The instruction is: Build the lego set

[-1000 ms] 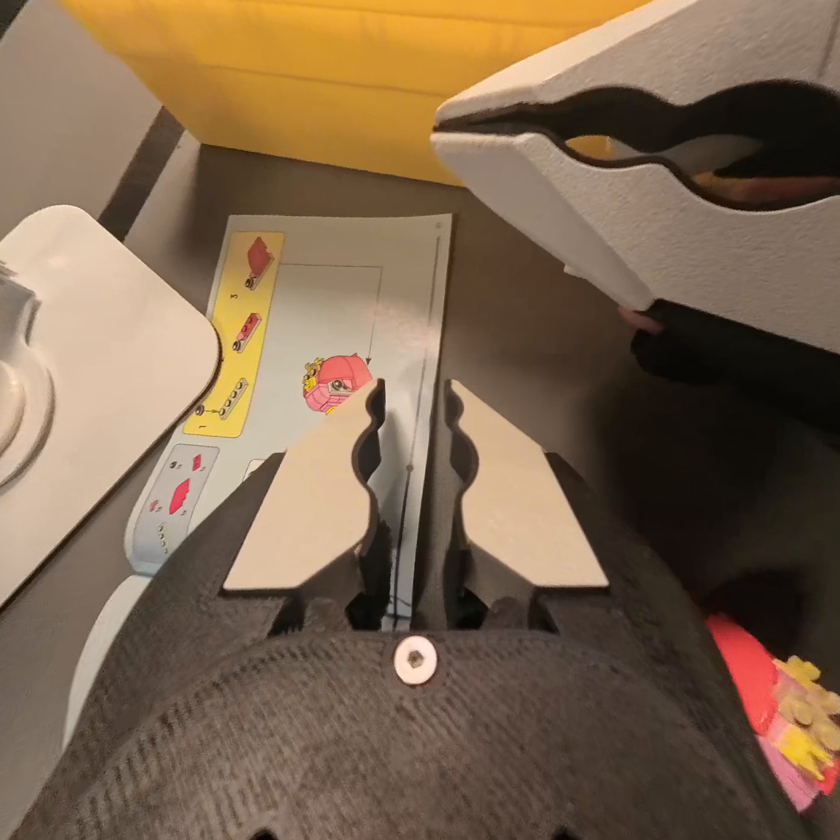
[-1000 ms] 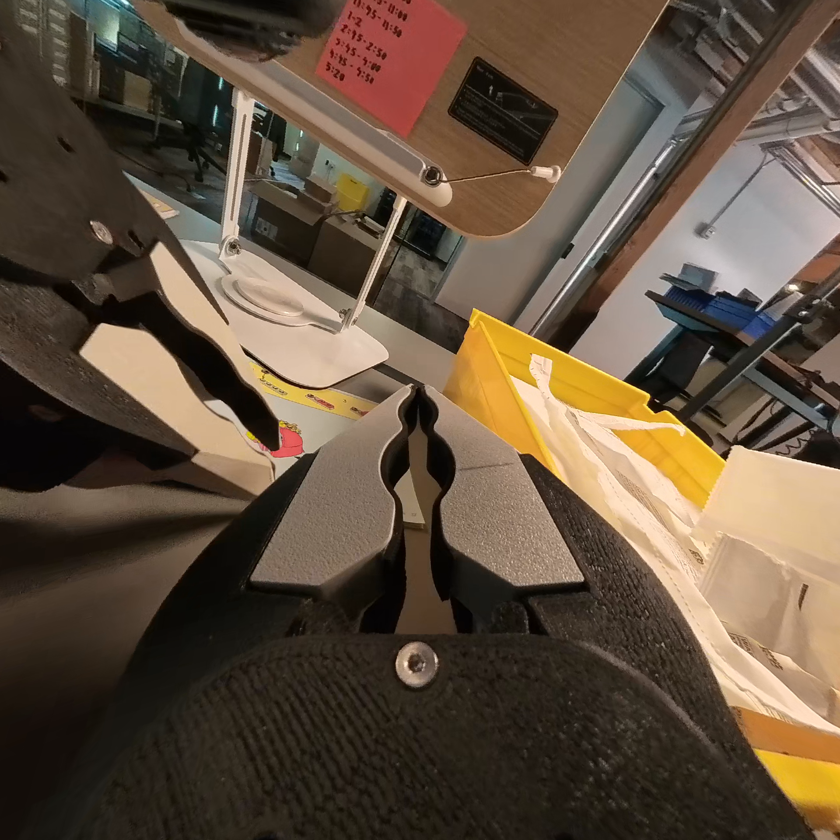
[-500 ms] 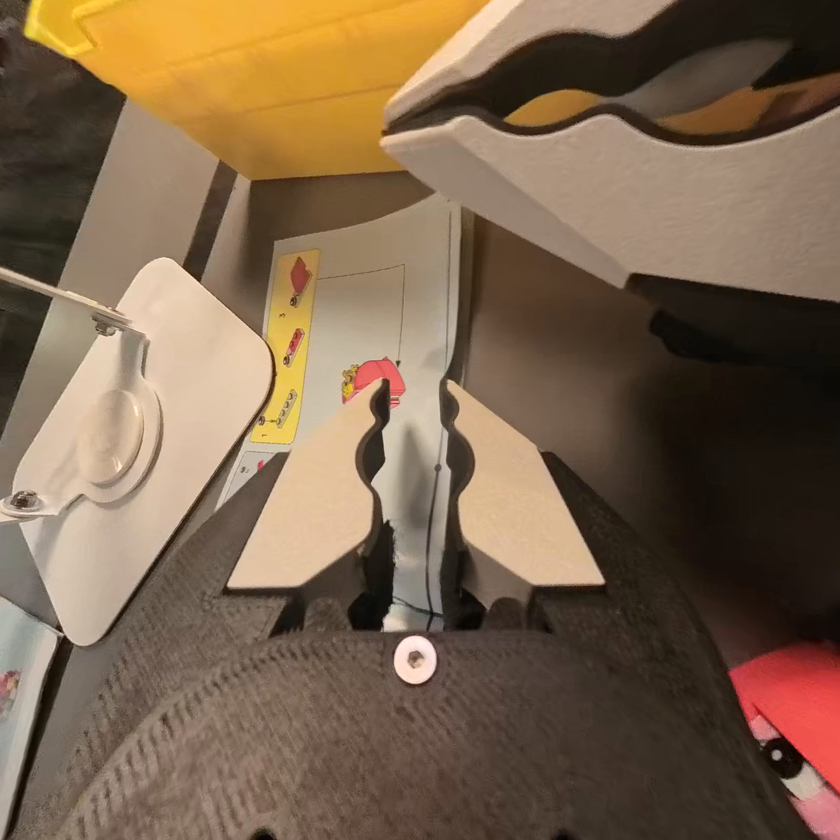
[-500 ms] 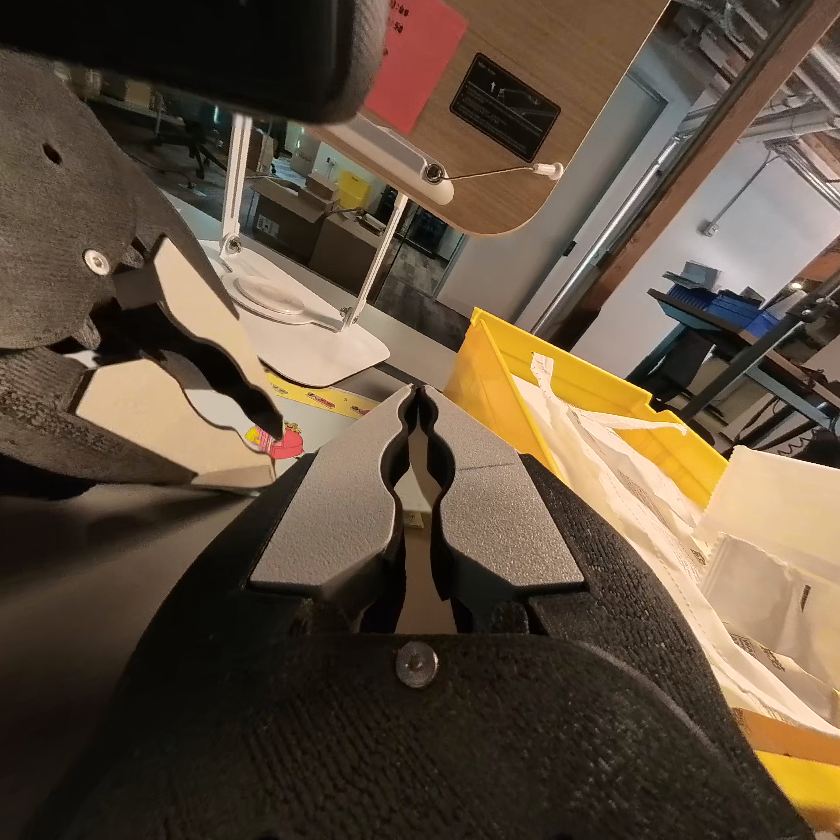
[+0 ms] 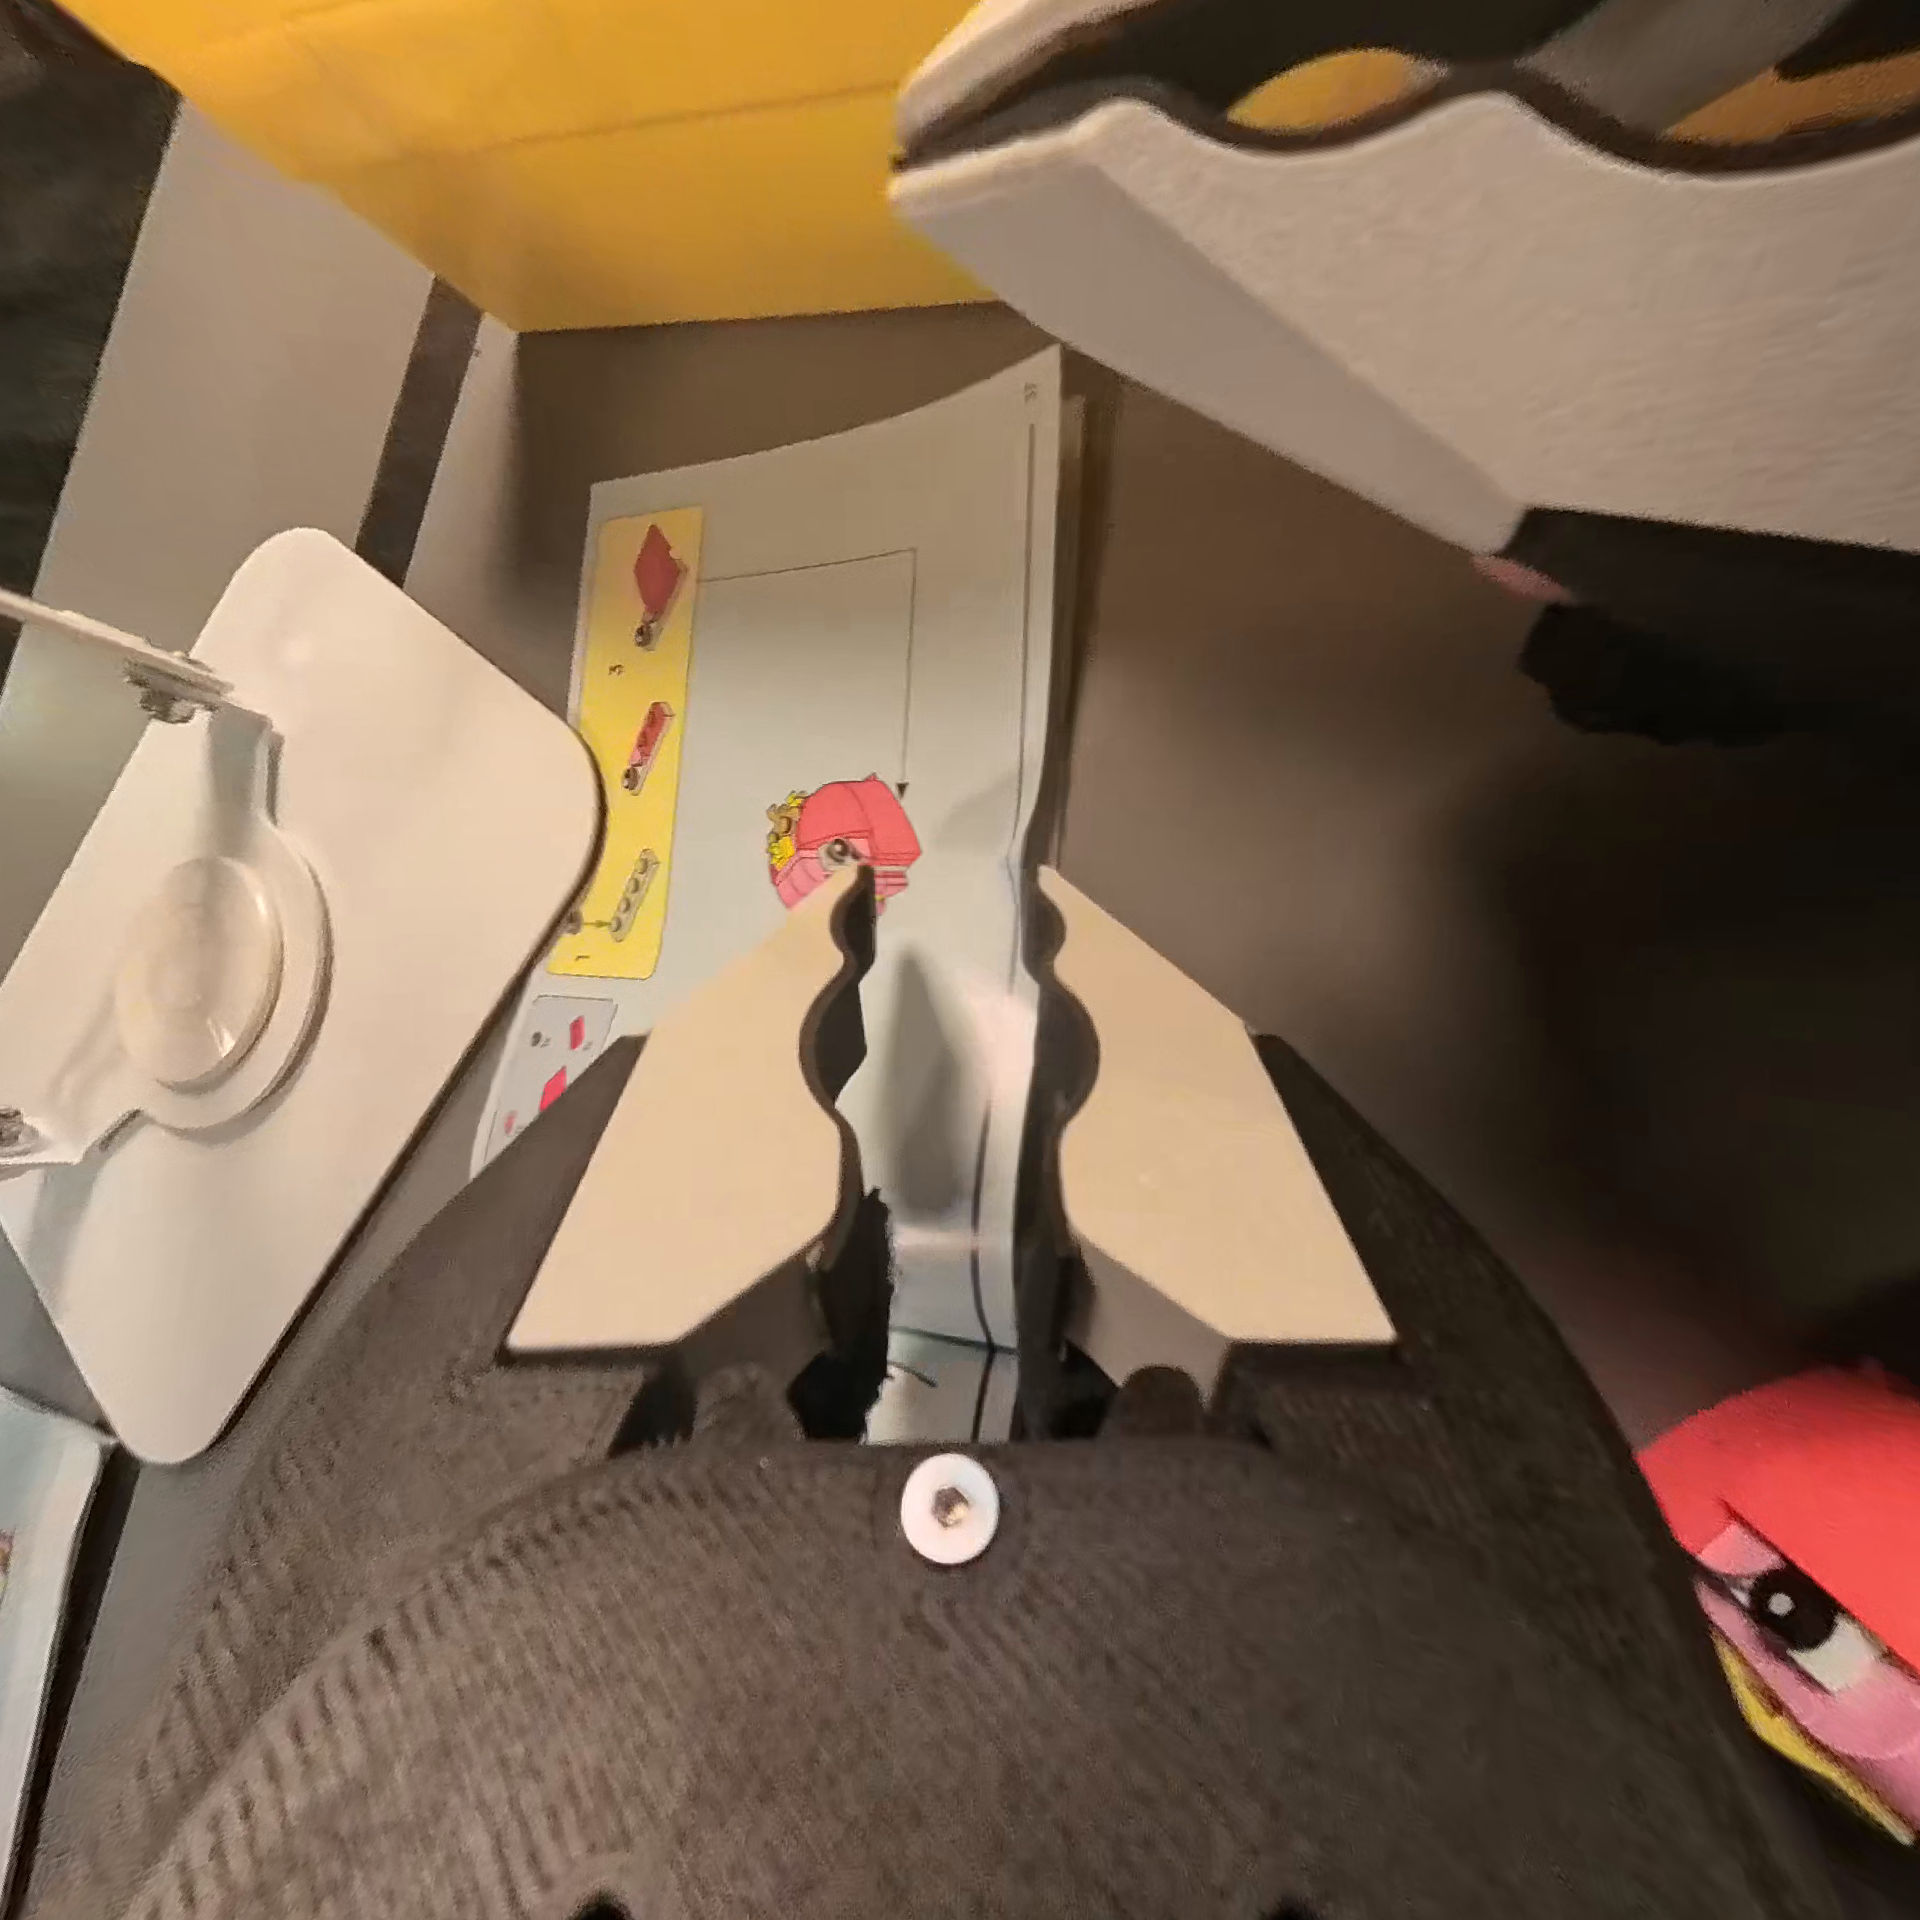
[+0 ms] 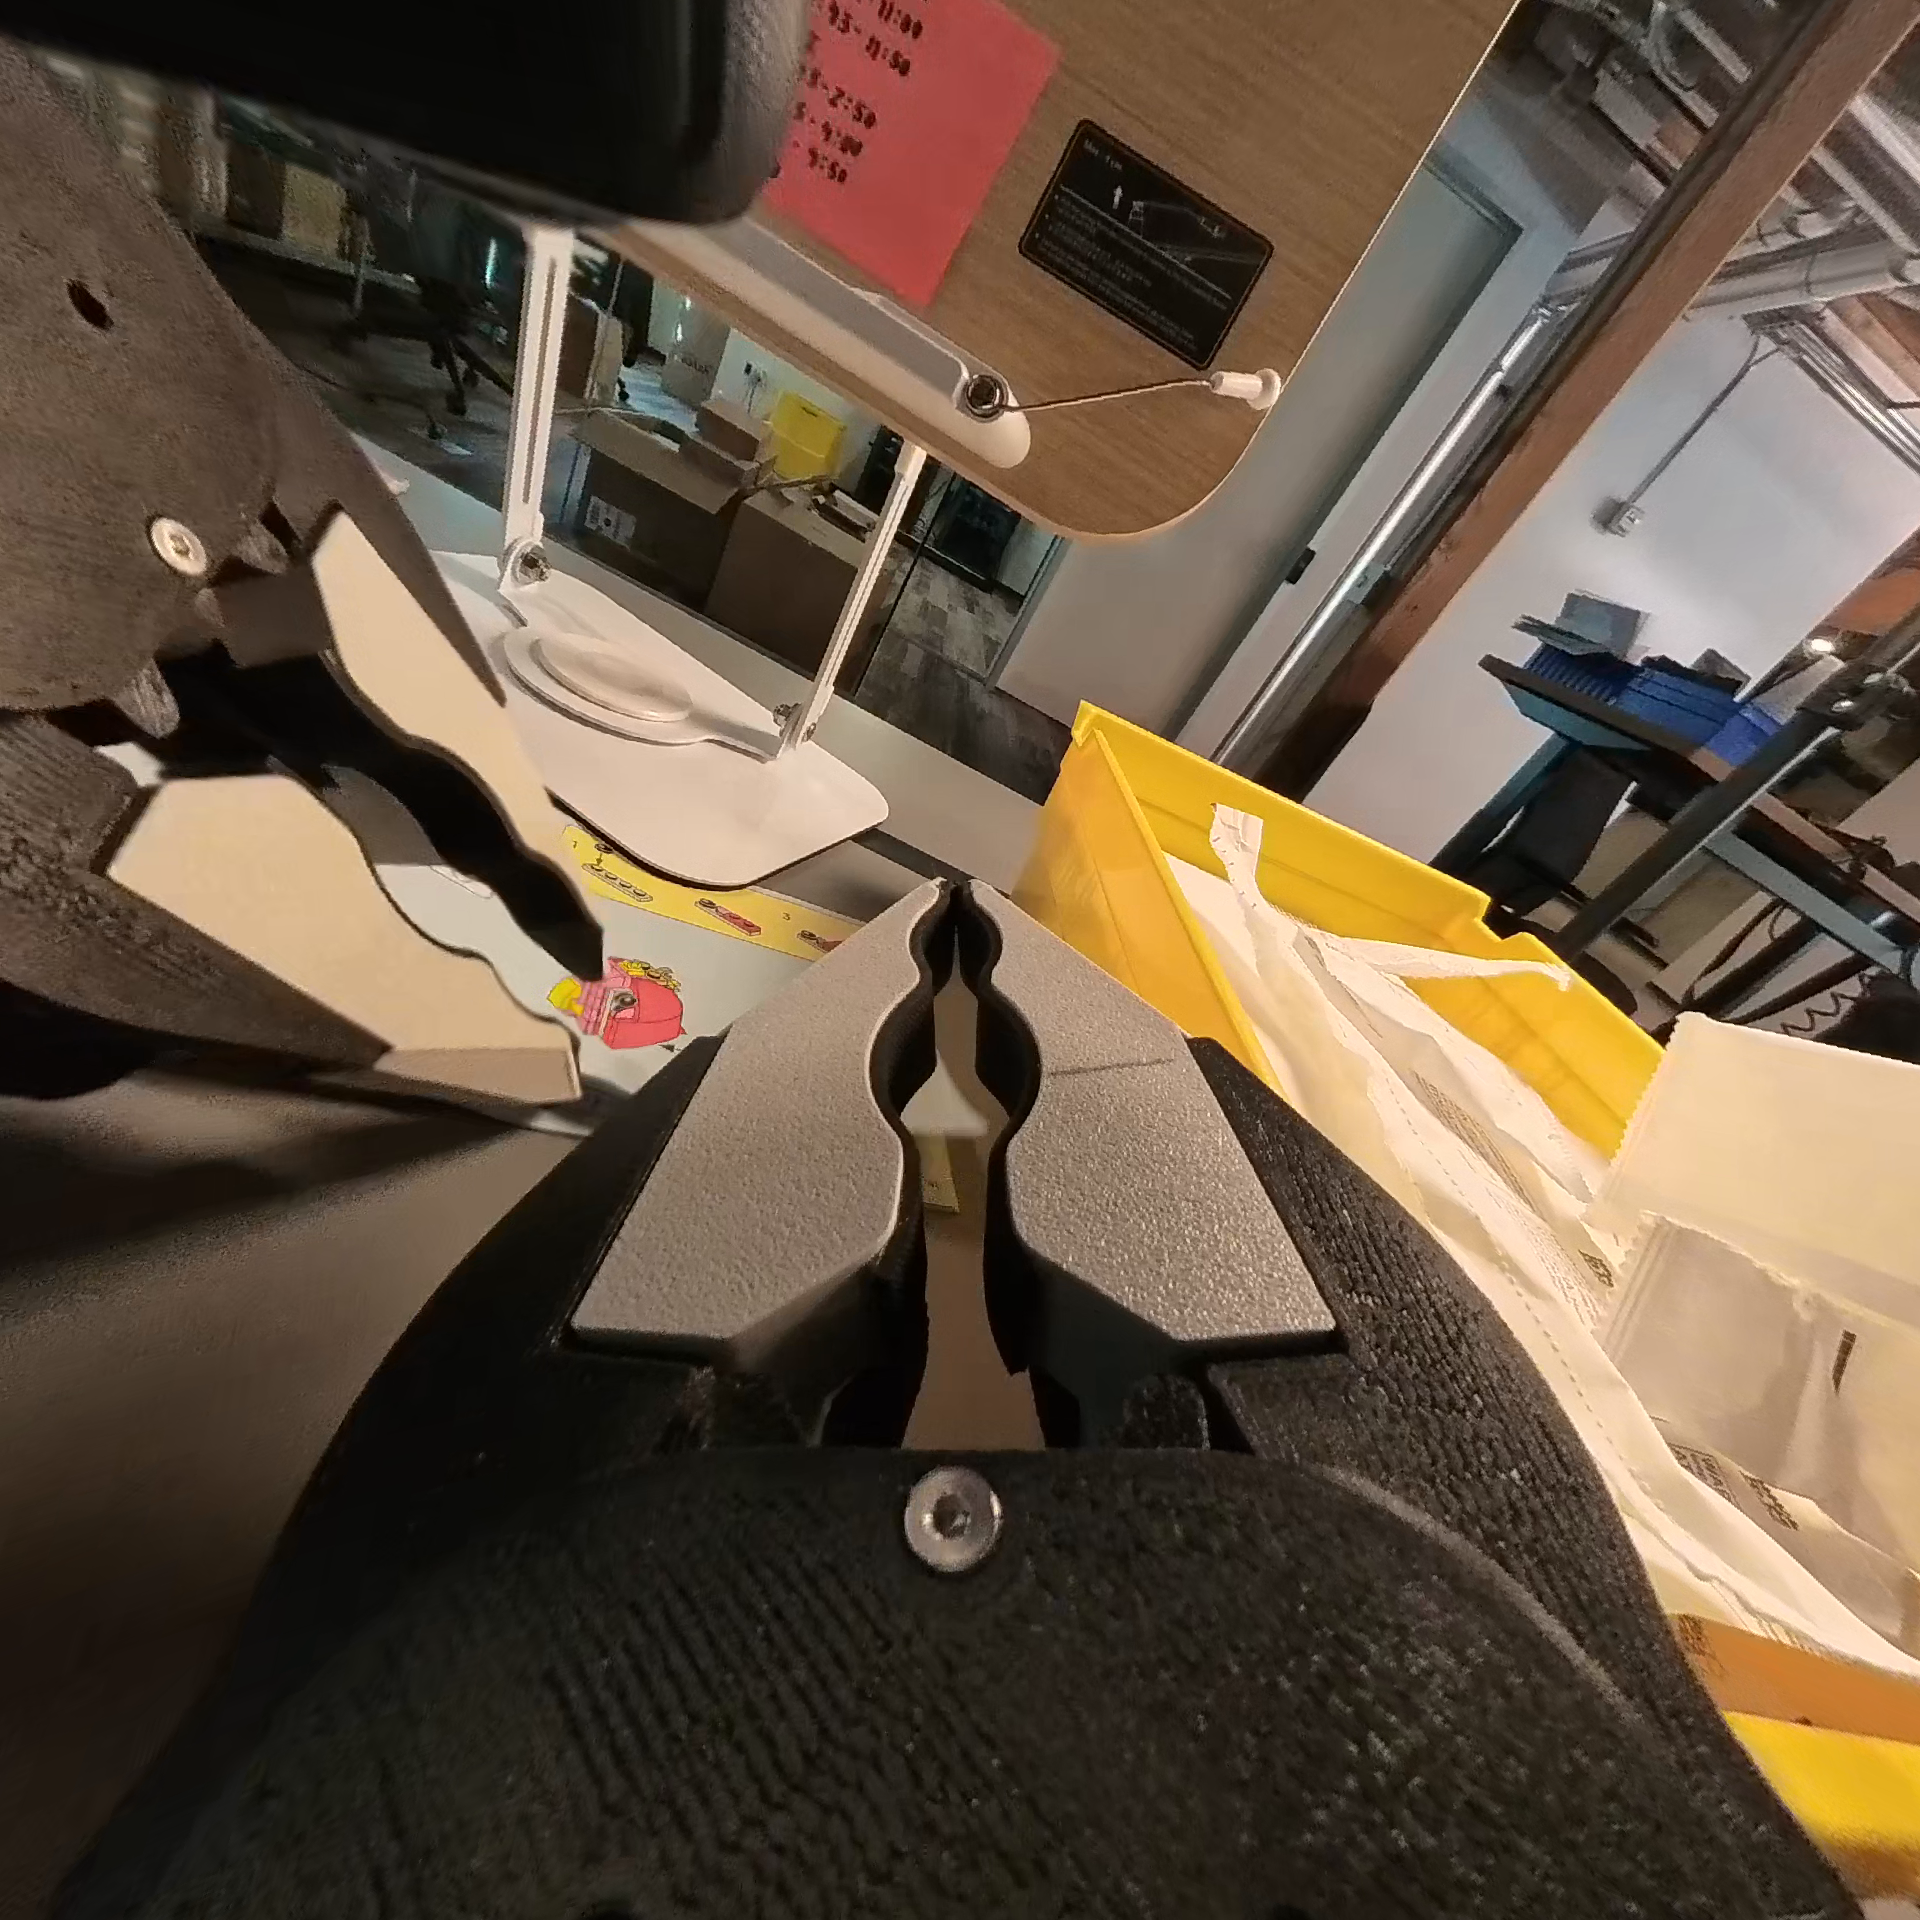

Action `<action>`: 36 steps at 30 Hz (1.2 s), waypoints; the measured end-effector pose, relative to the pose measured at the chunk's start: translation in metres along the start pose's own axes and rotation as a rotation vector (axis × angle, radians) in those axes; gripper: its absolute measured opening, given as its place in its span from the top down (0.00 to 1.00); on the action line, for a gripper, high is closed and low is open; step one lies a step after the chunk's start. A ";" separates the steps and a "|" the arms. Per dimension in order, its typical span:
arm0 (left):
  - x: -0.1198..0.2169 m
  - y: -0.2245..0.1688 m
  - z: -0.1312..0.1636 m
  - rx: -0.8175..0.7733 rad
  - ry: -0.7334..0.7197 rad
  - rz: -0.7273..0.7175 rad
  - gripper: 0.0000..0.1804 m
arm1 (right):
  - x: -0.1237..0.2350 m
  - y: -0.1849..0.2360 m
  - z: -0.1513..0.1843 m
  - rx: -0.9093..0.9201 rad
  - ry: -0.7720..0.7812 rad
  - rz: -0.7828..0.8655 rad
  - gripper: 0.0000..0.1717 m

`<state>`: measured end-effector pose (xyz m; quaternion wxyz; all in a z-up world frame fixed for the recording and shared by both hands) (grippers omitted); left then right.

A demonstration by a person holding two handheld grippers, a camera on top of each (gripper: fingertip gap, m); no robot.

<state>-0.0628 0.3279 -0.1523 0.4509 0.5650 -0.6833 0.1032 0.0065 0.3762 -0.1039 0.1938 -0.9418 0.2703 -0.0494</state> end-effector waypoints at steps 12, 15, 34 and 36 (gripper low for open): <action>-0.005 -0.007 -0.004 -0.119 0.069 -0.093 0.92 | 0.000 -0.001 0.000 -0.007 -0.004 0.004 1.00; -0.007 -0.012 -0.005 -0.119 0.090 -0.074 0.99 | 0.001 -0.001 -0.001 -0.013 -0.010 0.006 1.00; 0.070 0.000 0.011 0.236 -0.337 -0.097 1.00 | -0.002 0.021 0.026 0.149 0.288 -0.084 1.00; 0.070 -0.004 0.010 0.226 -0.353 -0.031 1.00 | -0.005 0.031 0.026 0.219 0.277 -0.127 1.00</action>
Point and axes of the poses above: each gripper's, where its closed fingertips meet, x back along the fingers, z out of its underside, y = z × x across the jaws, the point moved 5 cm from there along x, back along the fingers, and after that the axes turned 5 degrees about -x, right-handed, at the moved point
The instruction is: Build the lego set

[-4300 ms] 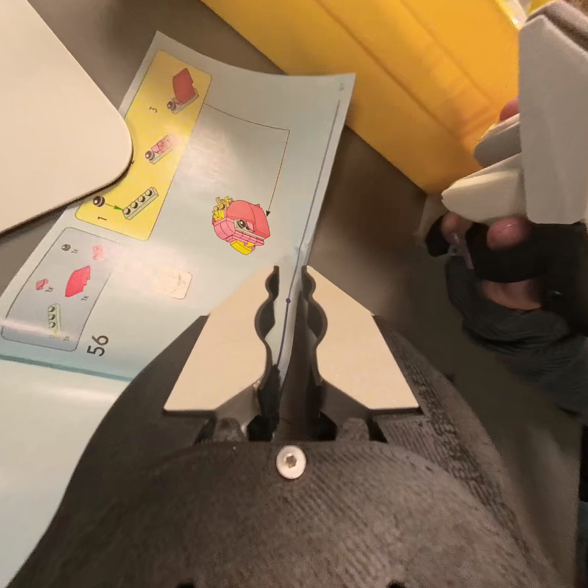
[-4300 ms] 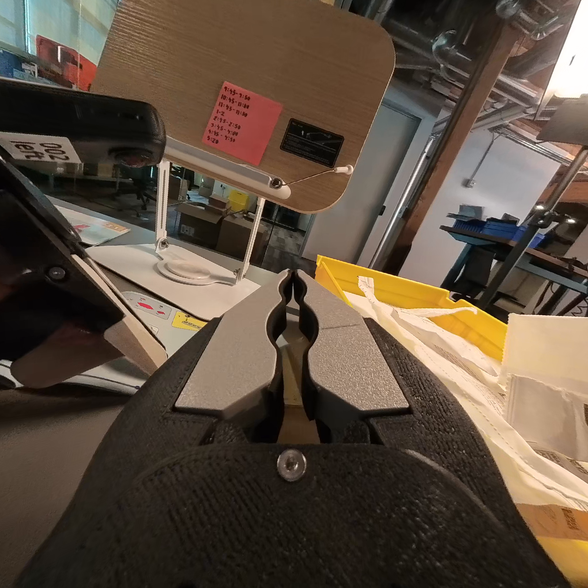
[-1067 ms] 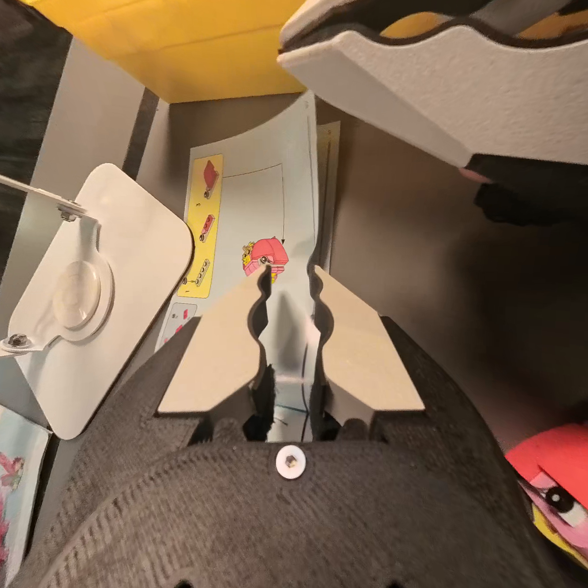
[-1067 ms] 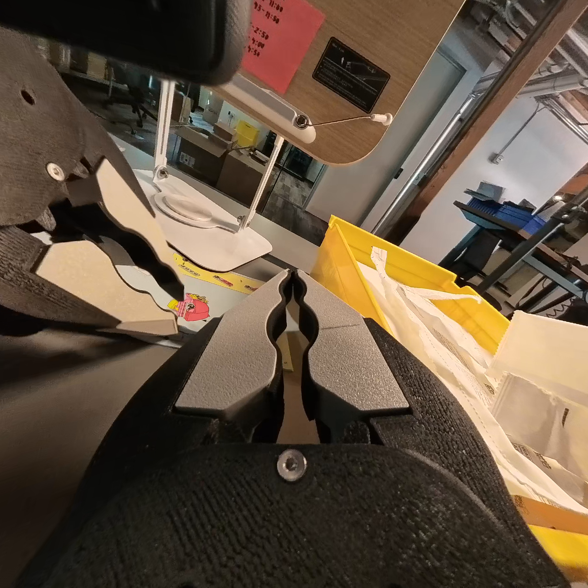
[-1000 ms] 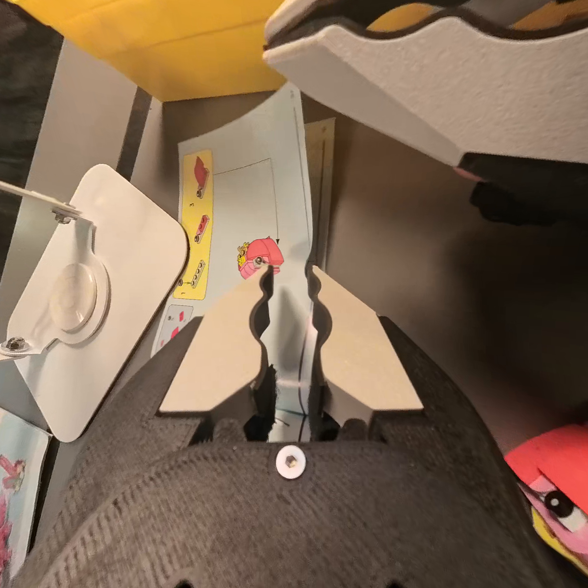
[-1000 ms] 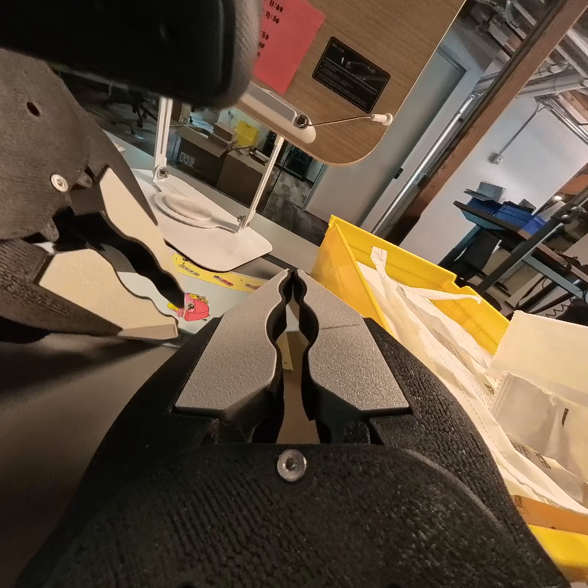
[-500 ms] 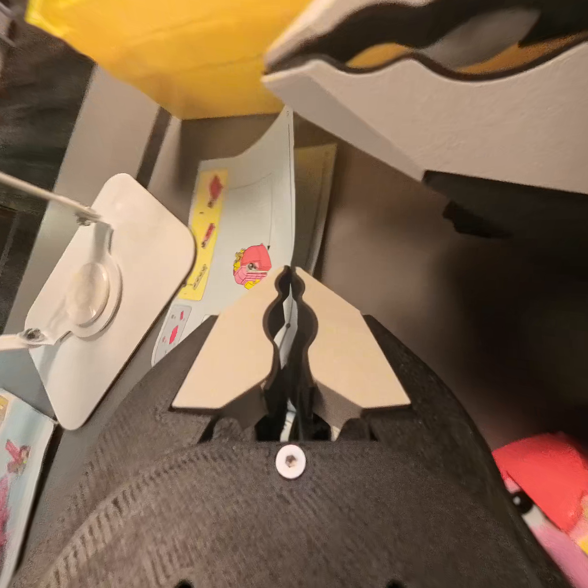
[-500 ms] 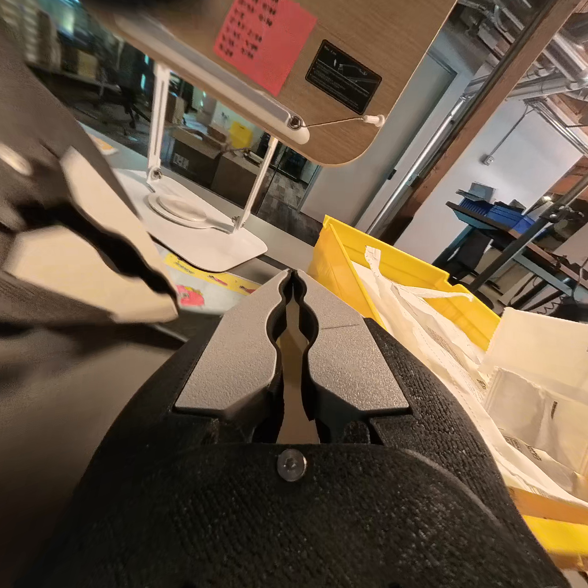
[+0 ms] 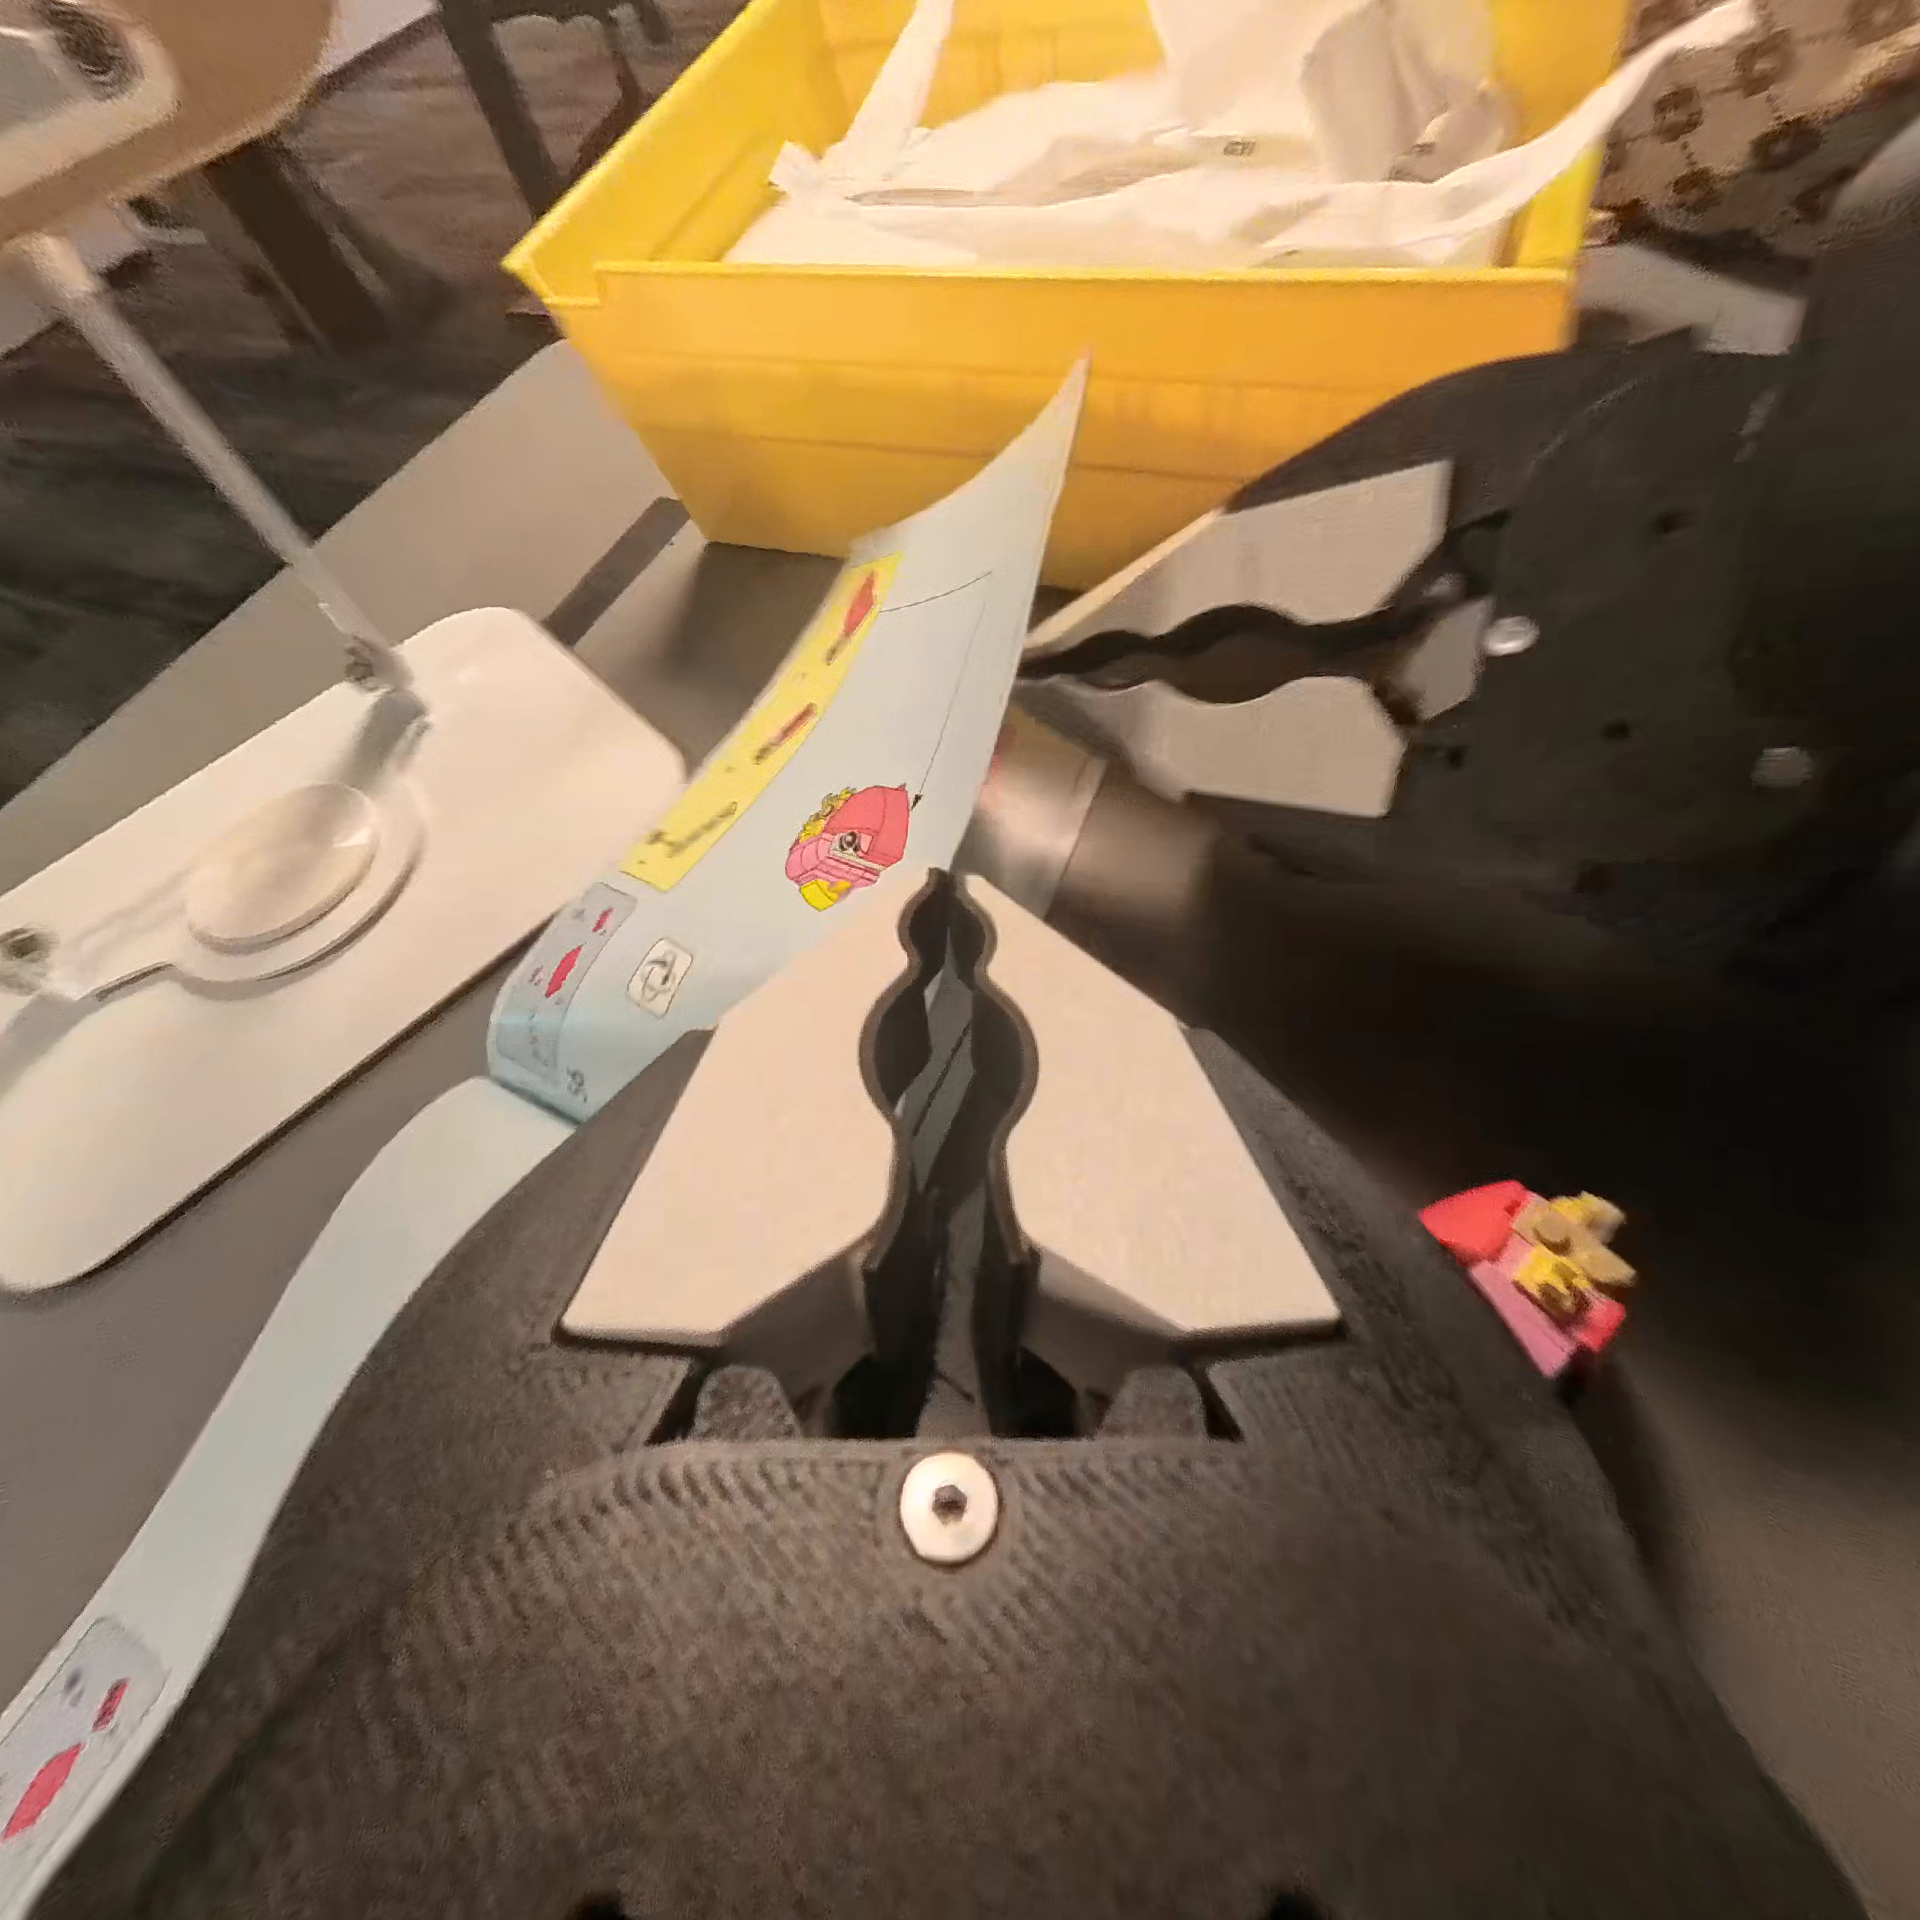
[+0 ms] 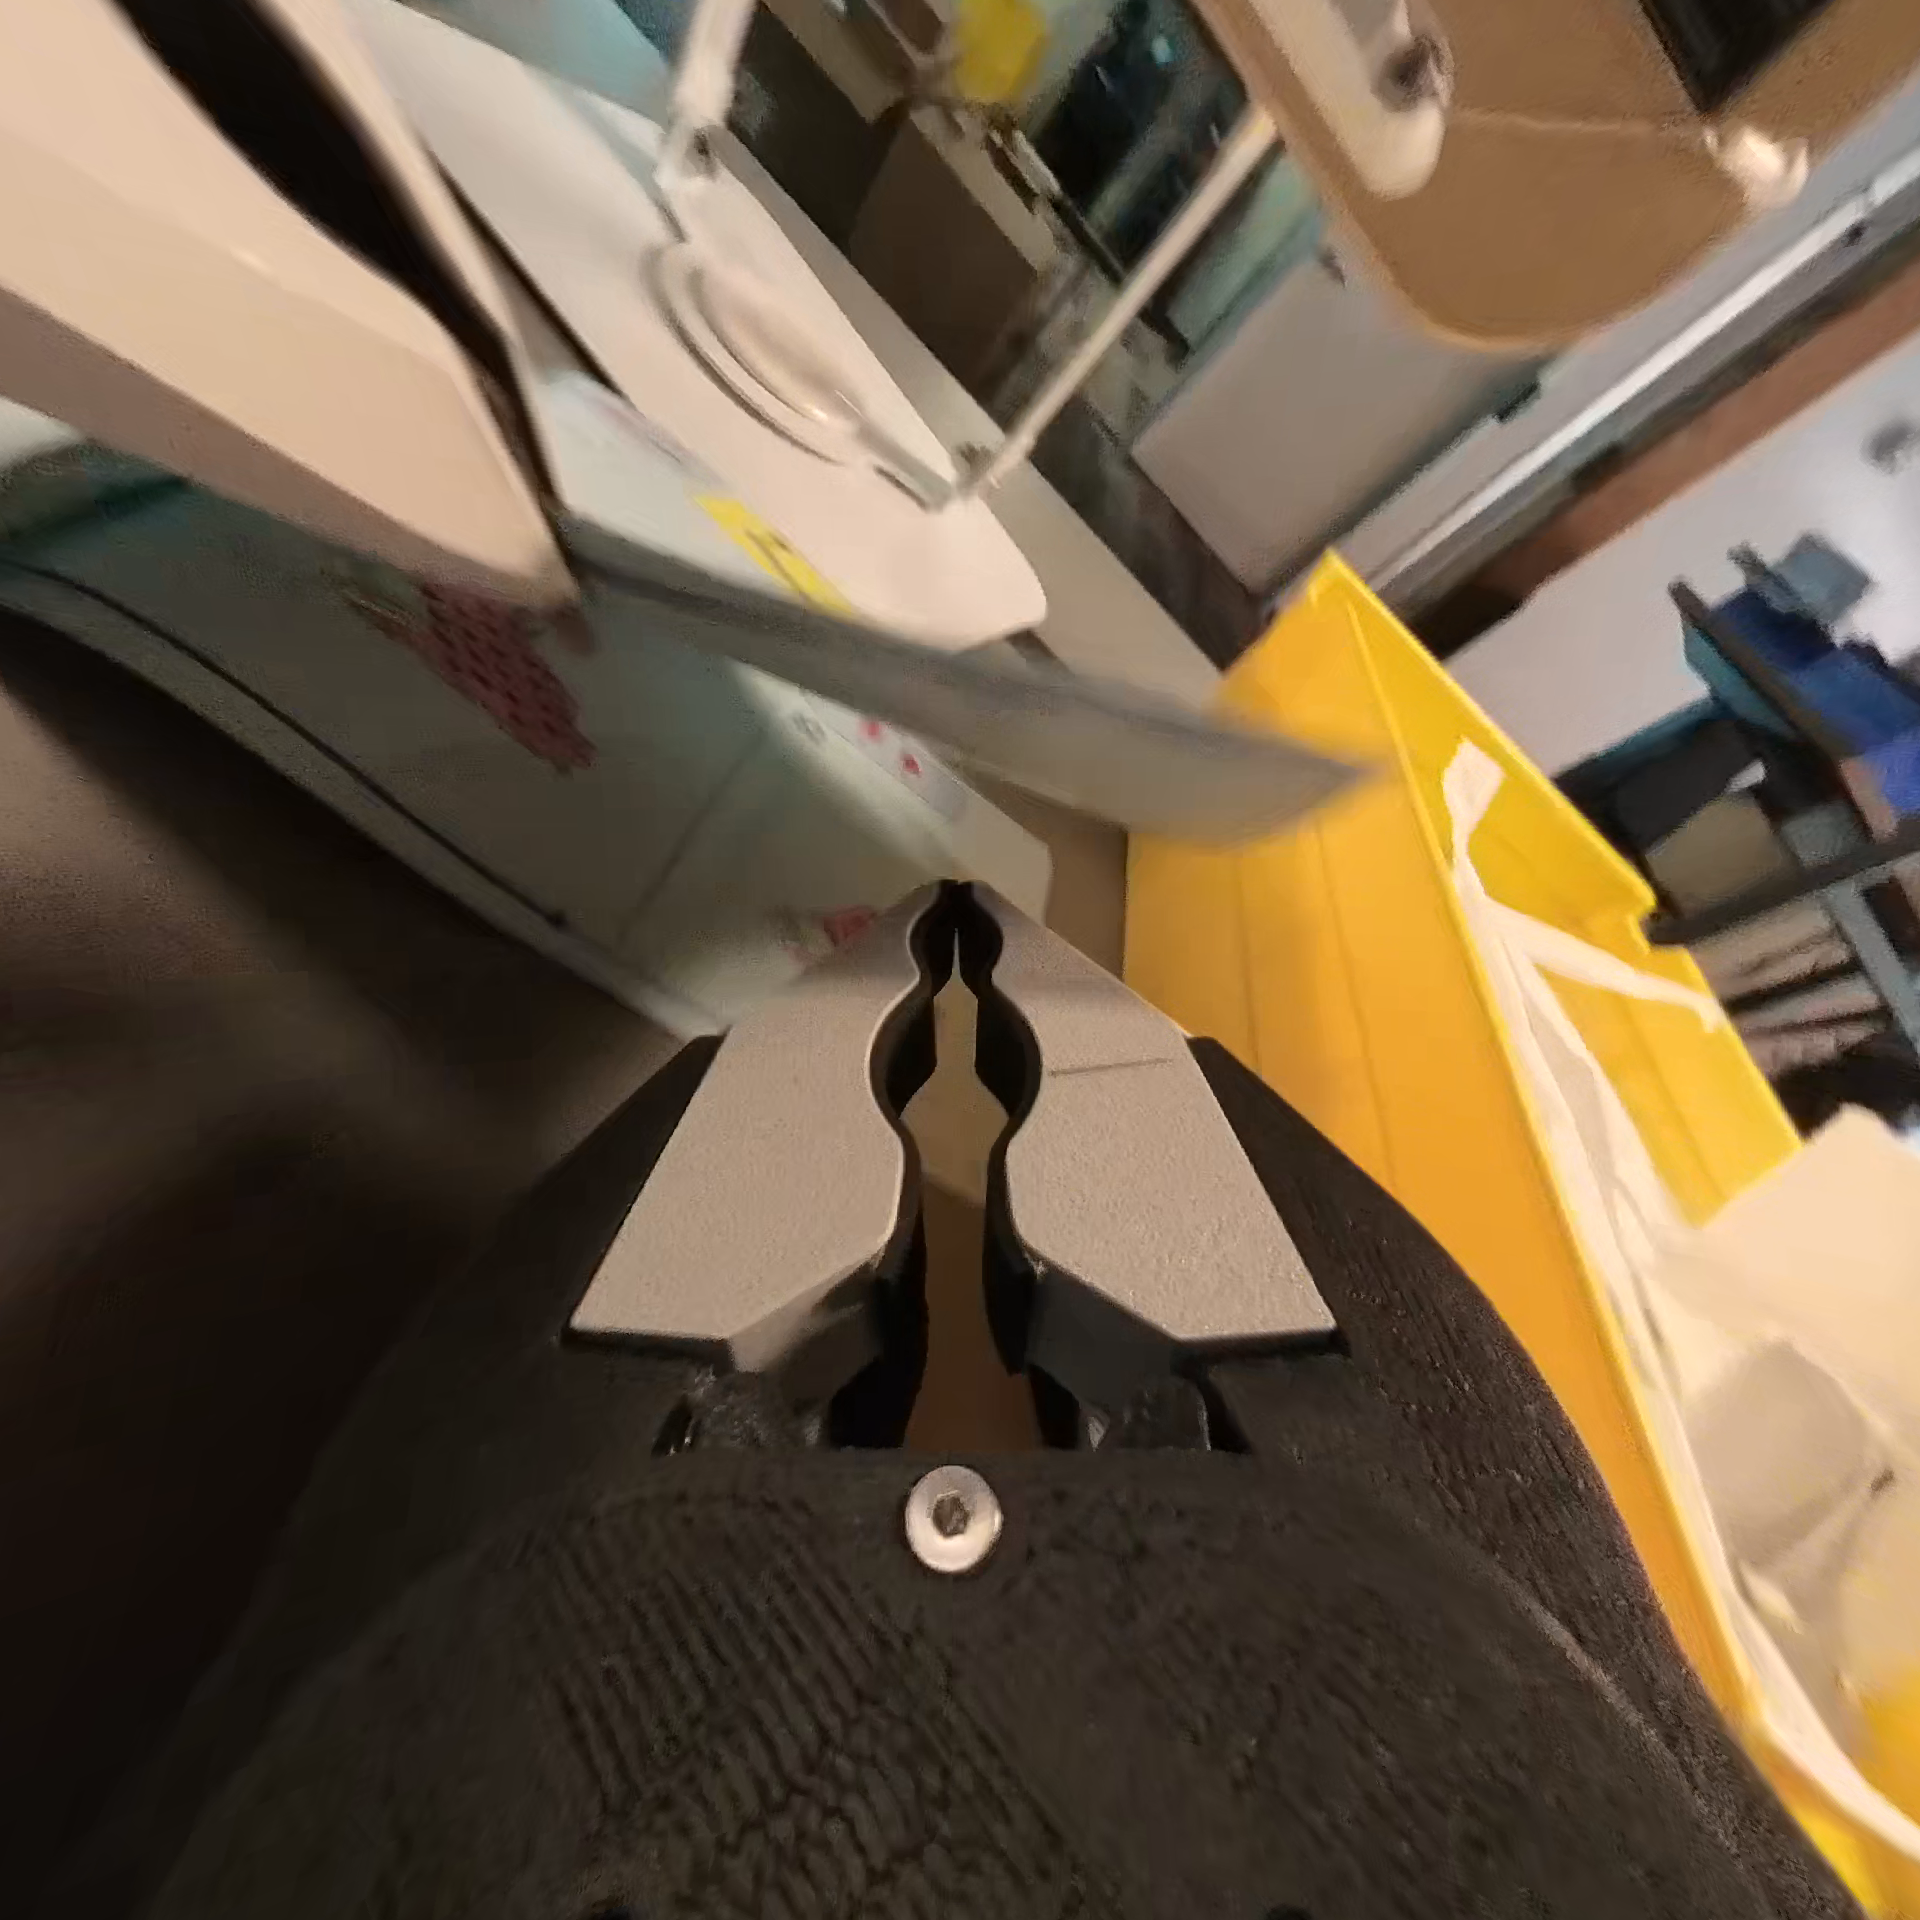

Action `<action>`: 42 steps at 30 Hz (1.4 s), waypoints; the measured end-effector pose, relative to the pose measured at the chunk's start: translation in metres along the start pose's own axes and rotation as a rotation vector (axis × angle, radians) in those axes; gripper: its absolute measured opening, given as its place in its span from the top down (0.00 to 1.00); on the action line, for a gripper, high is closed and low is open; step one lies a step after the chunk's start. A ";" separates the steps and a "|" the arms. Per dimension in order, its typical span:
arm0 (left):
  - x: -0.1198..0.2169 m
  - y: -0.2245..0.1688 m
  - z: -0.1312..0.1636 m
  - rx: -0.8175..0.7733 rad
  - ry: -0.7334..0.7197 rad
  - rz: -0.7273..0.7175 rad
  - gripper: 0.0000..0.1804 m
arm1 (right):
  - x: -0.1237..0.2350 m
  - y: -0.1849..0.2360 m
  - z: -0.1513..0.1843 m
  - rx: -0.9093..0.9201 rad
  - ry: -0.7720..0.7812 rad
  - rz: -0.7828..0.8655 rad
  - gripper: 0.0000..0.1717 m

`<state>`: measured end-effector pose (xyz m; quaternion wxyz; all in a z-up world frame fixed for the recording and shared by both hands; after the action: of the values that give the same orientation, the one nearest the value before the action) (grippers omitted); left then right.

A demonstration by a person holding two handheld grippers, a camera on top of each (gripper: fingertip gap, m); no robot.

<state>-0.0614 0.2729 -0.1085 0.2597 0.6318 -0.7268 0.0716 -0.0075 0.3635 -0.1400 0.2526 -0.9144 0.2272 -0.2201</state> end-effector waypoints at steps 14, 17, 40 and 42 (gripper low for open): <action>0.002 0.004 -0.053 0.156 -0.221 0.321 0.74 | 0.007 -0.006 -0.025 -0.026 -0.261 0.063 1.00; -0.006 0.004 -0.060 0.124 -0.224 0.319 0.77 | 0.007 -0.006 -0.026 -0.035 -0.274 0.062 1.00; -0.031 0.000 -0.052 0.501 -0.264 0.705 1.00 | 0.010 -0.005 -0.029 -0.033 -0.301 0.058 1.00; -0.031 -0.002 -0.051 0.564 -0.269 0.781 1.00 | 0.011 -0.005 -0.030 -0.034 -0.311 0.059 1.00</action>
<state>-0.0426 0.3217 -0.0799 -0.0635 0.3619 -0.8884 0.2752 -0.0122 0.3510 -0.1108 0.2757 -0.9345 0.2158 -0.0643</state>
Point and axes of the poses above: each gripper's, where its closed fingertips meet, x back along the fingers, z out of its underside, y = z × x across the jaws, the point moved 5 cm from there along x, back along the fingers, and after that the axes turned 5 degrees about -x, right-handed, at the moved point
